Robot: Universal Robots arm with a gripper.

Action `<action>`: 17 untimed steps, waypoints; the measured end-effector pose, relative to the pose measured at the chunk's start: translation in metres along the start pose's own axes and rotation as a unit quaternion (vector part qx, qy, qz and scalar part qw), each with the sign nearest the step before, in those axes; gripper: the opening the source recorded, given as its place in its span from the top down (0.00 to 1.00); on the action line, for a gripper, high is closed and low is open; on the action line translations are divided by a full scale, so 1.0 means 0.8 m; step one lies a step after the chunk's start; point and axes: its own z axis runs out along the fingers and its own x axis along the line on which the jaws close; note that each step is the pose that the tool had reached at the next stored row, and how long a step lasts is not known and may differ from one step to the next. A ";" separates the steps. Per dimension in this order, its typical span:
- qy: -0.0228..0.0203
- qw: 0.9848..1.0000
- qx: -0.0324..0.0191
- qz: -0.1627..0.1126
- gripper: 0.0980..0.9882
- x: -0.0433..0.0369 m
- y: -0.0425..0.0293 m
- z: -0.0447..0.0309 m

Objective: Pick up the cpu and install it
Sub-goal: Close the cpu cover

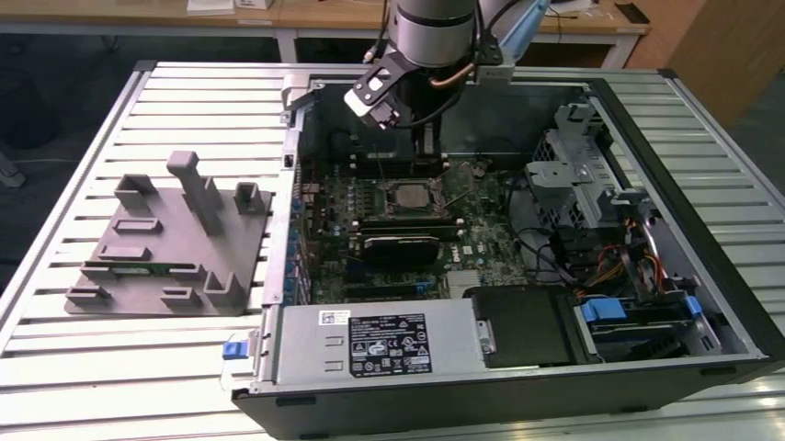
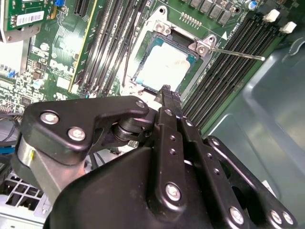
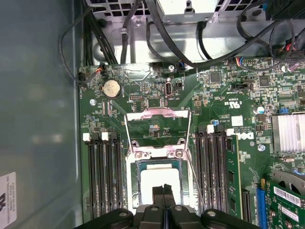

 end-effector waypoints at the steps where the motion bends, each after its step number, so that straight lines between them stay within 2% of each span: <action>1: 0.000 1.000 0.000 0.000 0.99 0.000 0.0001 -0.0018; 9: 0.000 1.000 0.000 0.000 0.99 0.000 0.0007 -0.0159; 14: 0.000 1.000 0.000 0.000 0.99 0.000 0.0010 -0.0159; 17: 0.000 1.000 0.000 0.000 0.99 0.000 0.0042 -0.0159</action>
